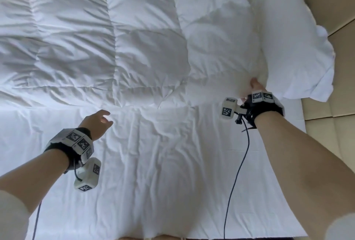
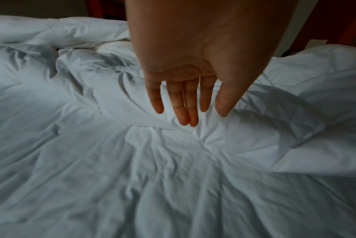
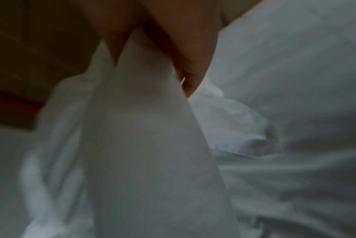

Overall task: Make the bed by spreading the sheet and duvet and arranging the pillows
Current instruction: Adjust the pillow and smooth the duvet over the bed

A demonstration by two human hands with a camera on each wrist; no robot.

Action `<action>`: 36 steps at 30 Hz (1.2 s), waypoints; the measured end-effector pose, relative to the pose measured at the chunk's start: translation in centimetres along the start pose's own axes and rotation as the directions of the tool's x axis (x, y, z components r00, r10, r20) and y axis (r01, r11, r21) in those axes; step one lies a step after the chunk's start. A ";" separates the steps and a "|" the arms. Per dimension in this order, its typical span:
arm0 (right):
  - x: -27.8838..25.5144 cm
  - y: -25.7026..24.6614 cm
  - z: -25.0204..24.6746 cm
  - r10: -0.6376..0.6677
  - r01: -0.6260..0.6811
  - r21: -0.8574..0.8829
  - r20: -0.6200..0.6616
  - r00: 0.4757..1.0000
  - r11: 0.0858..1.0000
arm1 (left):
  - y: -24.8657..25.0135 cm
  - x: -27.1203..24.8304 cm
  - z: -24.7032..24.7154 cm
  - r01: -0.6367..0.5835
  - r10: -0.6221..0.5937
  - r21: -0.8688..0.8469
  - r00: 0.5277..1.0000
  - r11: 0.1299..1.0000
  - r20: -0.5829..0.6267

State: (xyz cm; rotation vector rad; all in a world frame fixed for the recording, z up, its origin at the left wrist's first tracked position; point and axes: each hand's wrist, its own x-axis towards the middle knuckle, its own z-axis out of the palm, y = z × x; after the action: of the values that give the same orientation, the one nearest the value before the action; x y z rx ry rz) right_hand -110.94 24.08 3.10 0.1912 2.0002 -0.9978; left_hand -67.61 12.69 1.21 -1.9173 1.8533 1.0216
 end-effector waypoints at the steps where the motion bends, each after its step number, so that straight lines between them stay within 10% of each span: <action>1: 0.0 -0.9 -0.6 -0.013 0.013 -0.025 -0.017 1.000 1.000 | 0.5 -0.1 -0.4 -0.005 0.005 0.009 1.000 1.000 -0.004; 10: -8.5 -7.0 -12.4 -0.270 0.282 0.032 -0.199 0.942 0.959 | 9.2 -0.4 -3.5 -0.219 0.244 0.142 0.951 0.965 -0.188; 16: -8.2 -0.1 -15.6 -0.136 0.080 -0.214 -0.266 0.954 0.974 | 11.2 -1.9 -2.9 -0.202 0.246 0.259 0.957 0.945 -0.152; 19: -7.2 3.7 -13.6 -0.044 -0.128 -0.484 -0.329 0.943 0.865 | 8.1 -2.4 -2.3 -0.190 0.208 0.262 0.977 0.946 -0.043; 22: -8.1 3.4 -11.4 -0.196 -0.069 -0.719 -0.278 0.940 0.691 | 5.1 -3.7 -2.8 -0.139 0.157 0.241 0.986 0.960 -0.058; 29: -12.6 -2.5 -0.6 -0.325 0.253 -0.425 -0.105 0.940 0.869 | -1.5 -7.8 -8.0 -0.107 0.125 0.104 0.976 0.989 -0.180; 36: -25.5 -0.5 14.1 -0.457 0.520 -0.443 0.249 0.854 0.730 | -13.9 -12.8 -13.9 -0.058 0.024 -0.096 0.944 0.994 -0.328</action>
State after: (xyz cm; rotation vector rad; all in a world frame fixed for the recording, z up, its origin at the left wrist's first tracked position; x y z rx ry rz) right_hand -86.64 19.49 18.52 -0.7094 2.1623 -0.7324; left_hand -49.35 15.26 15.75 -2.2324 2.0576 0.8686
